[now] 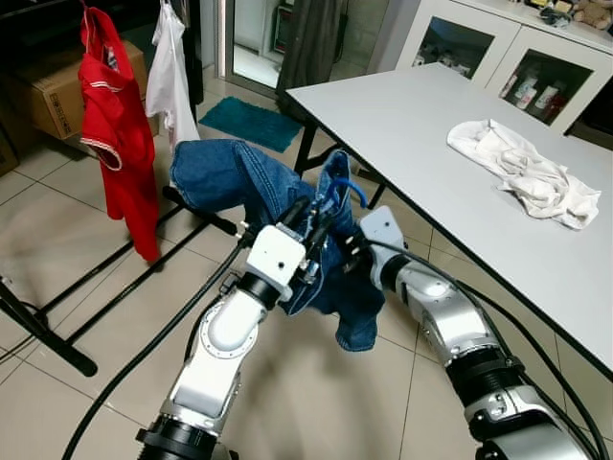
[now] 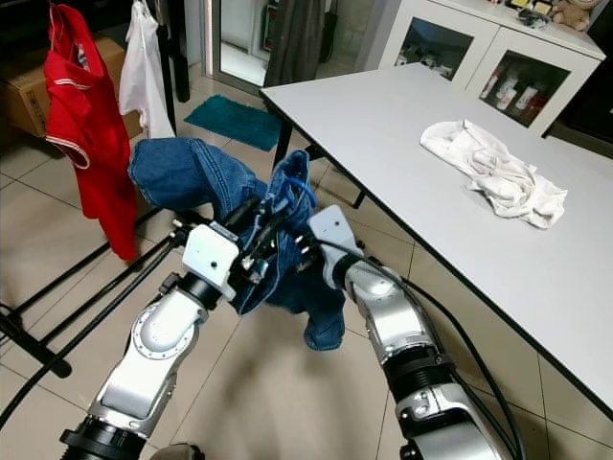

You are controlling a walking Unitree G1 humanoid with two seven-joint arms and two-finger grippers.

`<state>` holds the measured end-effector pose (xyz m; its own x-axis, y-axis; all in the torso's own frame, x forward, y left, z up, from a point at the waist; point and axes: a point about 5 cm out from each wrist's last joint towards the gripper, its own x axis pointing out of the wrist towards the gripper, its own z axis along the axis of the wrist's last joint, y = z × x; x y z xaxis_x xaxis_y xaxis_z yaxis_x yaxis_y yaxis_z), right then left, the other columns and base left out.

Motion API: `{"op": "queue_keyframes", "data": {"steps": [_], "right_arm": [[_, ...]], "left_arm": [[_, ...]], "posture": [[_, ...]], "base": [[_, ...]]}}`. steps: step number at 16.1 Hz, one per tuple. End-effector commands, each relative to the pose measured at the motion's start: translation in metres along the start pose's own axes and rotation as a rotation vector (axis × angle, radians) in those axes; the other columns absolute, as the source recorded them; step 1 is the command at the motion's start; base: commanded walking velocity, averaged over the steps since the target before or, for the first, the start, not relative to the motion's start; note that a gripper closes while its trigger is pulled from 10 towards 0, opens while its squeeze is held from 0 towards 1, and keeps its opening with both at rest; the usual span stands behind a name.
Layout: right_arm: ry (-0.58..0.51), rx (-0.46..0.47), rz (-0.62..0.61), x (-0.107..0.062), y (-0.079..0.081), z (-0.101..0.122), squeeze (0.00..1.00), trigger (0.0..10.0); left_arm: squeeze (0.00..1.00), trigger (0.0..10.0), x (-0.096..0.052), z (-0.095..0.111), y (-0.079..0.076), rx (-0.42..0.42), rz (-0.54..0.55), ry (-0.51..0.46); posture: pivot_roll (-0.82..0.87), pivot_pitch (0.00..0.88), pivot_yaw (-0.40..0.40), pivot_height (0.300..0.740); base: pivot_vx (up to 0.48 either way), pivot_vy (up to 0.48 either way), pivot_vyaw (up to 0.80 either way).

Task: Hang hanger

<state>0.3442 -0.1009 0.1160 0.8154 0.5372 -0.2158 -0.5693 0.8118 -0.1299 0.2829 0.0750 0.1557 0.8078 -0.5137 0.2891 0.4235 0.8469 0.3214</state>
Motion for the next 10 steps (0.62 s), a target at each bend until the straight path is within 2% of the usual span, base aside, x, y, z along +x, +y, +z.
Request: {"op": "queue_keyframes", "data": {"steps": [1, 5, 7, 8, 10], "right_arm": [[-0.068, 0.024, -0.025, -0.004, -0.007, 0.009, 0.00, 0.0], [-0.124, 0.069, -0.017, -0.004, -0.003, 0.015, 0.00, 0.0], [-0.112, 0.021, -0.001, -0.004, -0.002, 0.011, 0.00, 0.0], [-0.106, 0.002, 0.008, -0.005, -0.001, 0.009, 0.00, 0.0], [-0.101, -0.023, 0.022, -0.009, -0.001, 0.005, 0.00, 0.0]], "left_arm": [[0.00, 10.0, 0.000, -0.001, -0.006, 0.002, -0.014, -0.002], [0.00, 10.0, -0.003, -0.002, -0.004, 0.059, -0.024, -0.003], [0.00, 10.0, -0.001, 0.005, 0.000, 0.132, -0.009, -0.047], [0.00, 10.0, 0.000, 0.007, 0.003, 0.154, -0.002, -0.058], [0.00, 10.0, 0.002, 0.015, 0.027, 0.202, 0.068, -0.077]], "posture": [[0.17, 0.079, -0.178, 0.740], [0.17, 0.076, -0.175, 0.740], [0.18, 0.070, -0.178, 0.740], [0.18, 0.069, -0.179, 0.740], [0.18, 0.068, -0.183, 0.740]], "base": [[0.000, 0.000, 0.00], [0.000, 0.000, 0.00], [0.000, 0.000, 0.00], [0.000, 0.000, 0.00], [0.000, 0.000, 0.00]]}}
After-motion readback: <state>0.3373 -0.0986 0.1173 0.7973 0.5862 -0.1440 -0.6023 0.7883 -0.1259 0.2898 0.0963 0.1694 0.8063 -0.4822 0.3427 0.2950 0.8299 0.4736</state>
